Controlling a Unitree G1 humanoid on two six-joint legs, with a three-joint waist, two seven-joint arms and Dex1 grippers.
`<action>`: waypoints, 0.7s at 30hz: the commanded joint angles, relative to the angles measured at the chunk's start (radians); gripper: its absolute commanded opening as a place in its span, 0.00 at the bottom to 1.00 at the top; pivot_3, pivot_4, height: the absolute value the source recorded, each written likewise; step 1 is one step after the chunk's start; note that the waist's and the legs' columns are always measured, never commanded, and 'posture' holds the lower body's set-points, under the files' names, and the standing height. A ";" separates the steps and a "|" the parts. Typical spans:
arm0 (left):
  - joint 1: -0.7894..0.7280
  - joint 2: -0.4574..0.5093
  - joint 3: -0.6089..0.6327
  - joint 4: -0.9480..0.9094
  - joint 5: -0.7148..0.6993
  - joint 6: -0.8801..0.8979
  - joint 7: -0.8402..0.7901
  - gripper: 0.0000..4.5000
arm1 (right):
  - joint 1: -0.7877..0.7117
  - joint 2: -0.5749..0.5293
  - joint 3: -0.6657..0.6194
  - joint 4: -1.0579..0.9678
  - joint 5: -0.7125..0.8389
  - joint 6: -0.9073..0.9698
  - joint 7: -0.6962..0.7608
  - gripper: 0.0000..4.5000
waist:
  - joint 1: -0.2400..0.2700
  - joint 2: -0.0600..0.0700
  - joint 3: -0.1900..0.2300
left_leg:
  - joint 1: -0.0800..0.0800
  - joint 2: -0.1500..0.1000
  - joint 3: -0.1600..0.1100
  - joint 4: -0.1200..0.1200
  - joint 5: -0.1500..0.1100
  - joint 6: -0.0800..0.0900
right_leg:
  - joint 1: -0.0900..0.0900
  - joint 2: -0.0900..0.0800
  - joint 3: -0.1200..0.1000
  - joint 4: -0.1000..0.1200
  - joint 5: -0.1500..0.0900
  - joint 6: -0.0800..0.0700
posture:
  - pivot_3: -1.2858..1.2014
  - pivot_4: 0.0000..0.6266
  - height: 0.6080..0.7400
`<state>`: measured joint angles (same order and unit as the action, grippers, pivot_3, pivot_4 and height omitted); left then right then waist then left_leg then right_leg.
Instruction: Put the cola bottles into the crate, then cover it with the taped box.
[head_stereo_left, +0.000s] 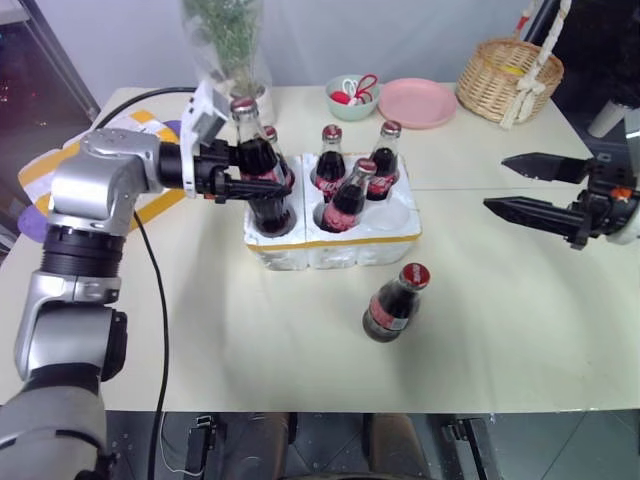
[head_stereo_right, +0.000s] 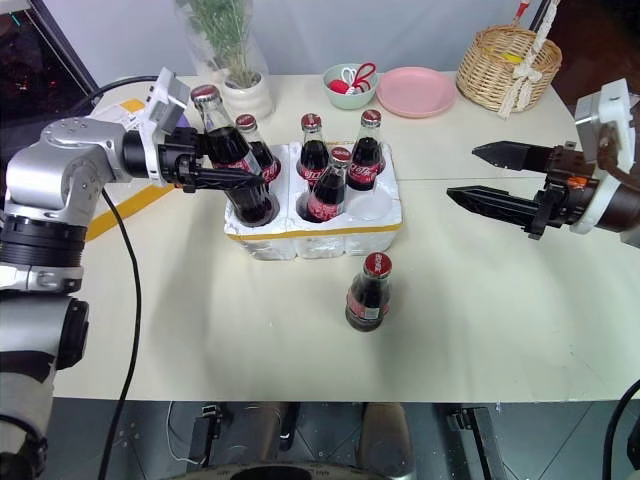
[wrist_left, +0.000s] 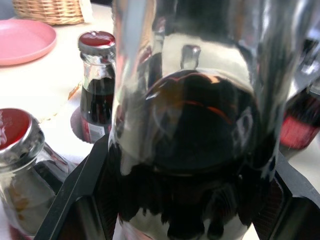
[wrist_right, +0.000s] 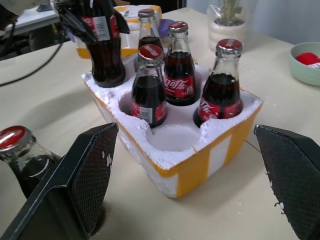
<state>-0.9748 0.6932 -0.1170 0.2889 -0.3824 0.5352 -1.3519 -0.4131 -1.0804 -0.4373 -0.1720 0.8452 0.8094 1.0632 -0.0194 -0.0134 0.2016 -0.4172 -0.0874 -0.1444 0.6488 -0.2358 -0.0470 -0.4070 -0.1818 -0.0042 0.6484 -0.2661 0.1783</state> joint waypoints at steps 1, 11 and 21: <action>0.026 -0.028 -0.044 -0.003 0.091 -0.103 0.057 0.59 | -0.009 0.002 -0.021 -0.001 -0.001 -0.030 0.009 1.00 | 0.000 0.000 0.000 | 0.000 0.000 0.000 0.000 0.000 0.000 | 0.000 0.000 0.000 0.000 0.000 0.000 | 0.52 0.24 0.98; 0.047 -0.168 -0.024 0.124 0.167 -0.195 0.246 0.59 | 0.002 0.013 -0.017 -0.007 -0.013 -0.046 0.009 1.00 | 0.029 0.001 -0.001 | 0.003 -0.001 0.000 0.002 0.000 0.000 | 0.005 -0.001 0.000 0.000 0.002 0.001 | 0.52 0.24 0.98; 0.025 -0.032 0.150 -0.063 -0.135 0.139 0.051 0.99 | 0.056 -0.004 -0.040 -0.012 -0.034 -0.060 0.023 1.00 | 0.000 0.000 0.000 | 0.003 0.000 0.000 0.000 0.001 0.001 | 0.003 0.000 0.000 -0.001 0.003 0.002 | 0.52 0.24 0.98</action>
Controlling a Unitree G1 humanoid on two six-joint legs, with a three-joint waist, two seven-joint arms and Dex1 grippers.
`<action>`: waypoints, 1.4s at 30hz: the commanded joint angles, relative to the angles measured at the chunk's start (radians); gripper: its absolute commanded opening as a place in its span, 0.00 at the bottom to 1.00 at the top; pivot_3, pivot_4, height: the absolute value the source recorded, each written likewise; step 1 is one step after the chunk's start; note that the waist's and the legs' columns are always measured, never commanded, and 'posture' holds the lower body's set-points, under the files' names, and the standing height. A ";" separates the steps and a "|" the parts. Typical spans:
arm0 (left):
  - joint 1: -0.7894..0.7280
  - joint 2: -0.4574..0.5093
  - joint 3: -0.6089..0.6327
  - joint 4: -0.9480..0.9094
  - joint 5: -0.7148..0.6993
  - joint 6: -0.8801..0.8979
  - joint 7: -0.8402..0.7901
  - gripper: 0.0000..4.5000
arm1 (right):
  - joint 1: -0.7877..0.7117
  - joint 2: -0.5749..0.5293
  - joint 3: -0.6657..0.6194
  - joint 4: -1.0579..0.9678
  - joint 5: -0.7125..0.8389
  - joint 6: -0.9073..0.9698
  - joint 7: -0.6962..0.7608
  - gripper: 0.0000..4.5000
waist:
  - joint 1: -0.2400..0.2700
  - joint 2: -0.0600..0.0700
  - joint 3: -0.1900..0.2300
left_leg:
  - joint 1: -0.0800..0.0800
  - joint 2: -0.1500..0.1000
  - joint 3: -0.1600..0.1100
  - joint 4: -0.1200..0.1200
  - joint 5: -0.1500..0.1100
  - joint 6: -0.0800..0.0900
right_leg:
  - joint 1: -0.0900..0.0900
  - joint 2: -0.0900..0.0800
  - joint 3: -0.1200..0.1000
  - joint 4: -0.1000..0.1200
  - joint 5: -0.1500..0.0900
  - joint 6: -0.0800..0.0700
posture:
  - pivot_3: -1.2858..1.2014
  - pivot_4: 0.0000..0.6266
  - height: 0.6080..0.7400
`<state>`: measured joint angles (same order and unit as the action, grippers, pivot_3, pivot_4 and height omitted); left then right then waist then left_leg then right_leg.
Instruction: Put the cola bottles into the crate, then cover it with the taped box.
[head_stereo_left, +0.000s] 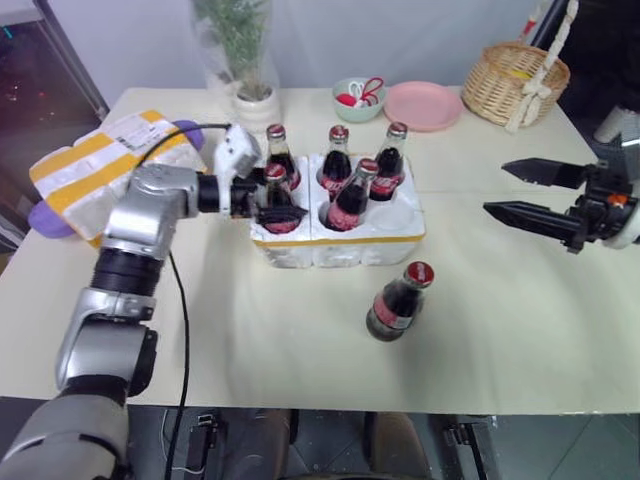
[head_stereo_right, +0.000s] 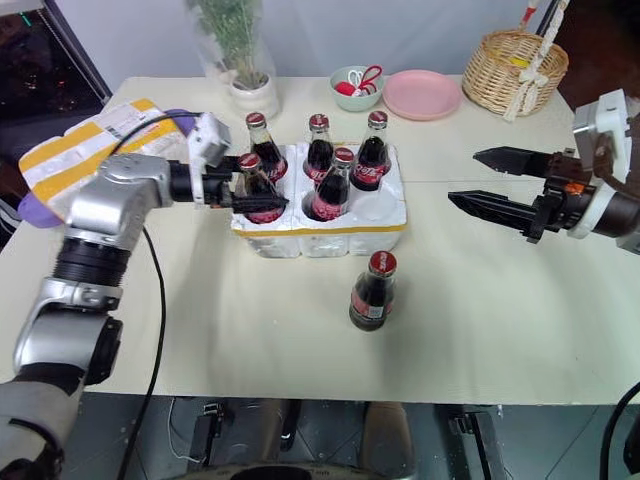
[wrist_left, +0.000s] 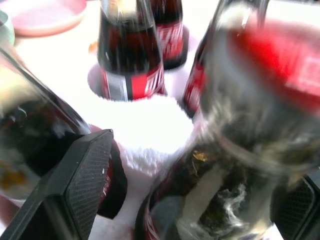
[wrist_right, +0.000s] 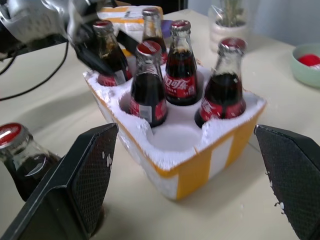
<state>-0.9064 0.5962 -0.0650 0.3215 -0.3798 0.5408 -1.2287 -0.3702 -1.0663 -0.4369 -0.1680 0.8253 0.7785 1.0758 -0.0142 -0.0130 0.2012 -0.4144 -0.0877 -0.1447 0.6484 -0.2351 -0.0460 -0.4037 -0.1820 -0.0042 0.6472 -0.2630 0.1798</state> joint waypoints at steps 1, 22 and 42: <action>-0.052 0.098 0.122 -0.116 -0.183 0.187 -0.102 0.99 | 0.029 -0.018 -0.042 -0.015 -0.035 -0.050 0.010 1.00 | -0.010 0.000 0.000 | 0.000 0.000 0.000 0.000 0.000 0.000 | 0.000 0.000 0.000 0.000 0.000 0.000 | 0.52 0.24 0.98; 0.235 0.328 0.030 -0.502 -0.219 0.100 -0.294 0.99 | 0.368 0.105 0.111 -0.299 -0.071 -0.157 0.092 1.00 | 0.003 0.000 0.000 | 0.003 0.001 0.001 -0.001 0.000 0.000 | 0.004 0.000 0.001 -0.002 0.000 0.000 | 0.52 0.24 0.98; 0.197 0.270 0.006 -0.479 -0.214 0.087 -0.248 0.99 | 0.224 0.269 0.436 -0.280 -0.189 -0.217 0.024 1.00 | 0.002 0.000 0.000 | 0.004 0.001 0.001 -0.001 0.000 0.001 | 0.004 0.001 0.001 -0.002 0.000 0.000 | 0.52 0.24 0.98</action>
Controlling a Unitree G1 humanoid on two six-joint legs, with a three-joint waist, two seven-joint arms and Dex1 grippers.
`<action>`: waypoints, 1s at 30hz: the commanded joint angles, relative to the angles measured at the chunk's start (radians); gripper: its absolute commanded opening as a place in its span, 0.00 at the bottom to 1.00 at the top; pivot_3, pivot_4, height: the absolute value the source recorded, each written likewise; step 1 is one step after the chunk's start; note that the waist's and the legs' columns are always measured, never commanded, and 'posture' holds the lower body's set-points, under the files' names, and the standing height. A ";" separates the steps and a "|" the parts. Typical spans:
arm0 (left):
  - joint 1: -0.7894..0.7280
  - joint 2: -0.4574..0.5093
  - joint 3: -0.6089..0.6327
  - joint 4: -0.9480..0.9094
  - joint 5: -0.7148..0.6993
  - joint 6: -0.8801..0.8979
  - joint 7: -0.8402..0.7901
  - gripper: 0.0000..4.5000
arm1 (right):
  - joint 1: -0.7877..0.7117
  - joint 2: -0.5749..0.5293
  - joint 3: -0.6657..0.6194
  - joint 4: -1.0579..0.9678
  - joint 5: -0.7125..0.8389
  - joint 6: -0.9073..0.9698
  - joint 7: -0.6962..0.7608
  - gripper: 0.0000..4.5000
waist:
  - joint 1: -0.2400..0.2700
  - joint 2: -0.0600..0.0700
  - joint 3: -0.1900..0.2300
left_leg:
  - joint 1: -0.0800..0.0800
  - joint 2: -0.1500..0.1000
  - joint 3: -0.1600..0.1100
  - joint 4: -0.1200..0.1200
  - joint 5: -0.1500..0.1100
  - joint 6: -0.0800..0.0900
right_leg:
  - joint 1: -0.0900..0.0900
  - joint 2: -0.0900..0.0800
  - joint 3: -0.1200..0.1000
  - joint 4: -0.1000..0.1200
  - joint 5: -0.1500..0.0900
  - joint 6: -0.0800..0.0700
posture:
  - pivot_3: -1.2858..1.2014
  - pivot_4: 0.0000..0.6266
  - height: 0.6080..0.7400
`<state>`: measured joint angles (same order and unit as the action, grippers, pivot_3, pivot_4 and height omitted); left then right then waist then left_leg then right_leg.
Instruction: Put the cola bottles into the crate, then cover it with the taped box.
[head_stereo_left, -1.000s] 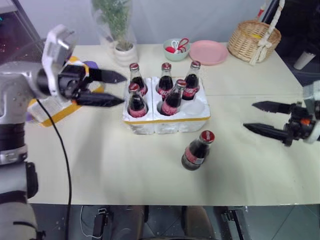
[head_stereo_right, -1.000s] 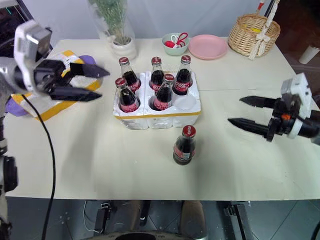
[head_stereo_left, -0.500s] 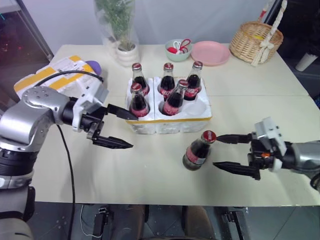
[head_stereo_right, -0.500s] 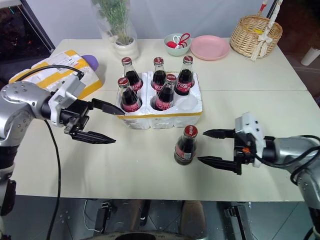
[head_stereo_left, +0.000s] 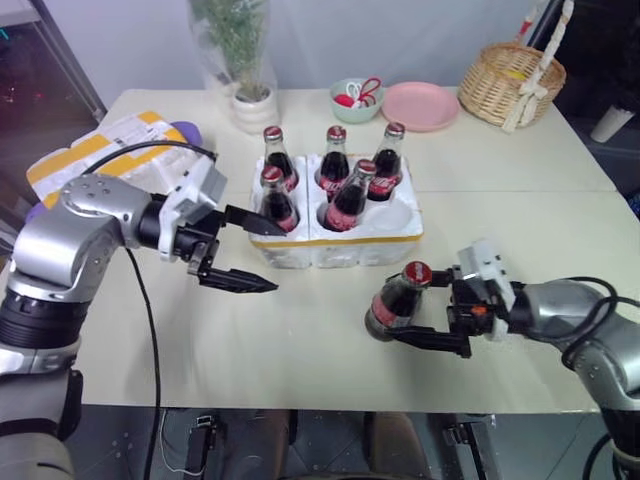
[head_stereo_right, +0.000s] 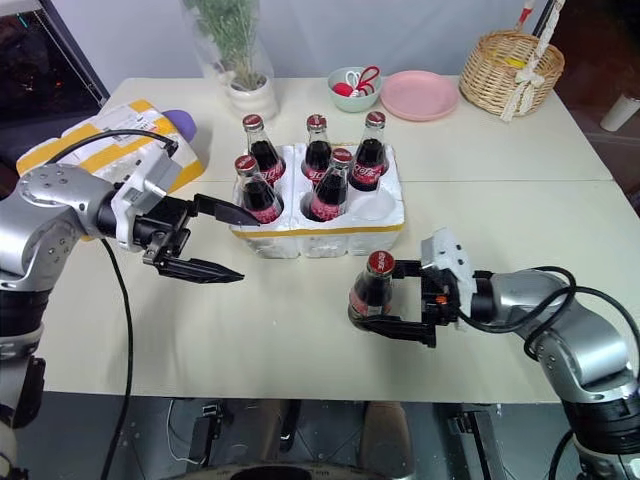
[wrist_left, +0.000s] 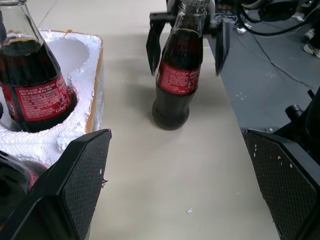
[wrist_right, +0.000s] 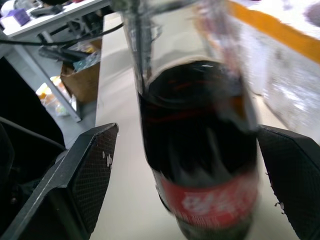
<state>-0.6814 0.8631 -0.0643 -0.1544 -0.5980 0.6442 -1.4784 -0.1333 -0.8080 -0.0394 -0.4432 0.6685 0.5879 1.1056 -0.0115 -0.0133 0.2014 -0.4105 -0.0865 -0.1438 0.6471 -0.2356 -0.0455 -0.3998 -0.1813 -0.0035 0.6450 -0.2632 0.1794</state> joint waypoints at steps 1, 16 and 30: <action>-0.030 0.003 0.004 -0.001 0.006 -0.019 0.002 0.99 | -0.015 0.017 0.049 -0.003 -0.041 -0.030 -0.008 1.00 | -0.001 0.000 0.000 | 0.000 0.000 0.000 0.000 0.000 0.000 | 0.000 0.000 0.000 0.000 0.000 0.000 | 0.52 0.24 0.98; -0.045 -0.011 0.007 0.021 0.022 -0.034 0.018 1.00 | -0.125 -0.025 -0.166 -0.068 0.292 0.145 -0.026 0.60 | 0.000 0.000 0.000 | 0.000 0.000 0.000 0.000 0.000 0.000 | 0.000 0.000 0.000 0.000 0.000 0.000 | 0.52 0.24 0.98; -0.052 -0.025 0.020 0.045 0.023 -0.045 0.042 1.00 | -0.622 0.064 -0.083 0.334 0.100 0.102 -0.267 0.60 | -0.006 0.000 0.000 | -0.002 0.001 0.000 -0.002 0.000 0.000 | -0.004 0.001 0.000 0.000 0.000 0.000 | 0.52 0.24 0.98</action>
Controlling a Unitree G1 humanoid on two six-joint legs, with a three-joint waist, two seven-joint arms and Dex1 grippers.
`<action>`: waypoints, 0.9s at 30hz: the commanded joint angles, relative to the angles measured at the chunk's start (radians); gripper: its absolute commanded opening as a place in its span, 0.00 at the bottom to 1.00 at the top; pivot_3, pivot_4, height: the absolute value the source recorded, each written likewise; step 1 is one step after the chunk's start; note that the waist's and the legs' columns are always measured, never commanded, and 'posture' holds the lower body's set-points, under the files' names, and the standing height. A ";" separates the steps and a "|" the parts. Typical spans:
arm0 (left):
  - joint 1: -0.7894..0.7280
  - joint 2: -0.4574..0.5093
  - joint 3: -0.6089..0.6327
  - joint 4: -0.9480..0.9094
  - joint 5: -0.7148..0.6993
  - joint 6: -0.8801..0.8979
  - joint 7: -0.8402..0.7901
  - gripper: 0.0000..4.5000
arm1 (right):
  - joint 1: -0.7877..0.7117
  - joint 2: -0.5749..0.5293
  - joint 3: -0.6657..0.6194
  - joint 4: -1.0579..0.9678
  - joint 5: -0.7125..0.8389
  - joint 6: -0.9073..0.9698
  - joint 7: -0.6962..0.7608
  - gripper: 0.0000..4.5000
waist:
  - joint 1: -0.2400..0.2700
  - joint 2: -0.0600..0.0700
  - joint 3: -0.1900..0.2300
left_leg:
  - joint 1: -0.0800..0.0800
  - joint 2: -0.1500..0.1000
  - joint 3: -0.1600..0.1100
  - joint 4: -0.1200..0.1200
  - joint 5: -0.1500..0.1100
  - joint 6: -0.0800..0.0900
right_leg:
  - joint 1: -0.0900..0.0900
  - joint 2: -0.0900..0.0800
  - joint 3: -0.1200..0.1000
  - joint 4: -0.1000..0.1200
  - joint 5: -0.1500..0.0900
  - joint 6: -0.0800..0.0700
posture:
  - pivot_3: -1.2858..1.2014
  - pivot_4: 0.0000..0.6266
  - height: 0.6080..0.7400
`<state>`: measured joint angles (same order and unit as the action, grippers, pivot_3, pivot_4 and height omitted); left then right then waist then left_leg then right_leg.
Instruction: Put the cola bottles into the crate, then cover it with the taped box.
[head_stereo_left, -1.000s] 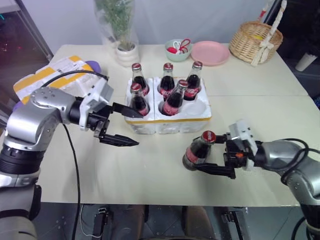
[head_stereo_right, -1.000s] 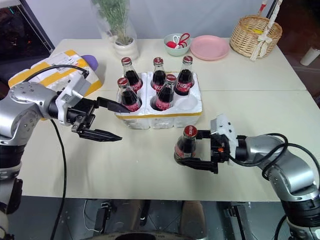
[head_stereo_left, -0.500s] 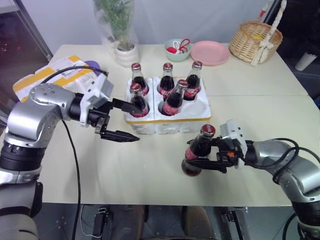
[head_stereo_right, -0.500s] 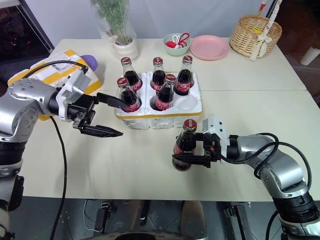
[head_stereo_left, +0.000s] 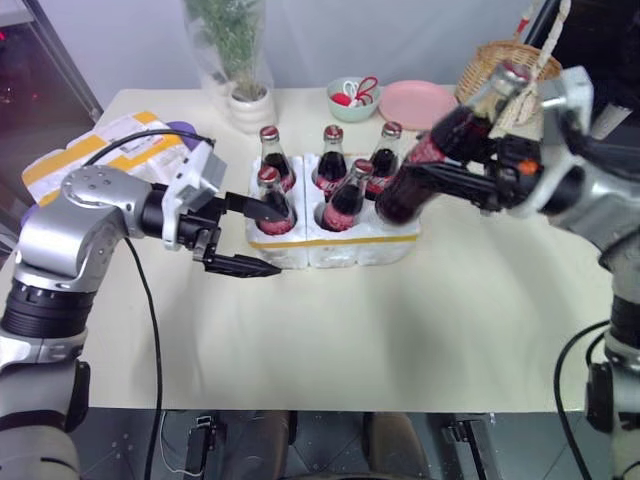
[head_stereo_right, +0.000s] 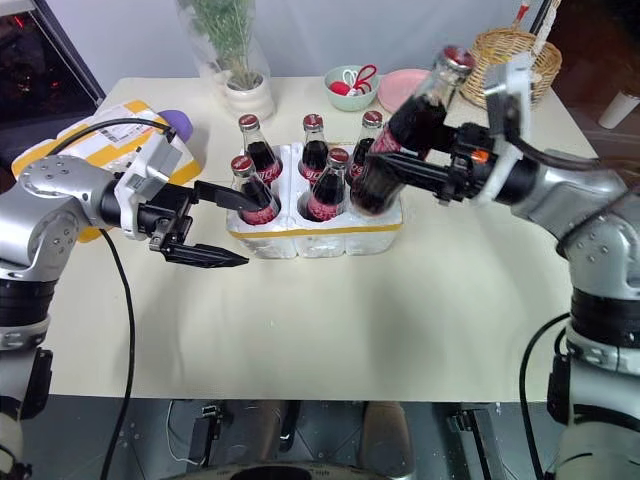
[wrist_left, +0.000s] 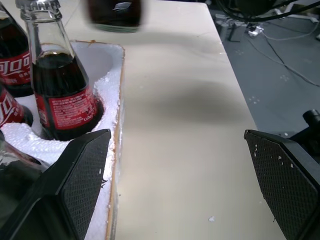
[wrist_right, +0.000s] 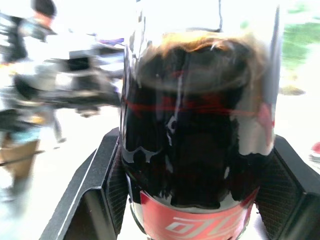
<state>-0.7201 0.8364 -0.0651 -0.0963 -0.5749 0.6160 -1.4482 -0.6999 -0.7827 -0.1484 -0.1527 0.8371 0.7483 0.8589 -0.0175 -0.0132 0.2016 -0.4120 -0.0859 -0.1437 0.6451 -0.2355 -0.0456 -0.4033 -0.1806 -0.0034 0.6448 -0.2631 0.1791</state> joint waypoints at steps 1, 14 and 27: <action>-0.012 0.001 0.021 -0.015 -0.001 -0.017 0.015 1.00 | -0.068 0.055 0.038 0.068 -0.089 -0.064 -0.026 0.60 | -0.002 0.000 0.000 | 0.000 0.000 0.000 0.000 0.000 0.000 | 0.000 0.000 0.000 0.000 0.000 0.000 | 0.52 0.24 0.98; 0.008 0.024 0.045 -0.036 -0.015 -0.007 0.048 1.00 | -0.010 0.133 0.234 0.162 -0.333 -0.155 0.069 0.60 | -0.012 0.000 0.000 | -0.005 0.000 0.000 0.001 0.000 0.000 | -0.006 0.000 0.001 0.001 0.000 0.000 | 0.52 0.24 0.98; 0.108 0.088 0.146 -0.098 0.020 -0.043 0.163 1.00 | 0.045 0.043 0.092 -0.004 -0.231 -0.009 0.133 1.00 | -0.023 0.001 0.000 | -0.006 0.000 -0.001 0.001 0.000 -0.001 | -0.005 0.000 0.001 0.001 0.000 0.000 | 0.52 0.24 0.98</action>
<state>-0.6127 0.9030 0.0208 -0.1595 -0.5674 0.5984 -1.3090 -0.6502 -0.7110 0.0113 -0.0801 0.5543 0.7220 0.9637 -0.0407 -0.0125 0.2018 -0.4177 -0.0862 -0.1442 0.6460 -0.2352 -0.0460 -0.4088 -0.1803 -0.0028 0.6455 -0.2630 0.1790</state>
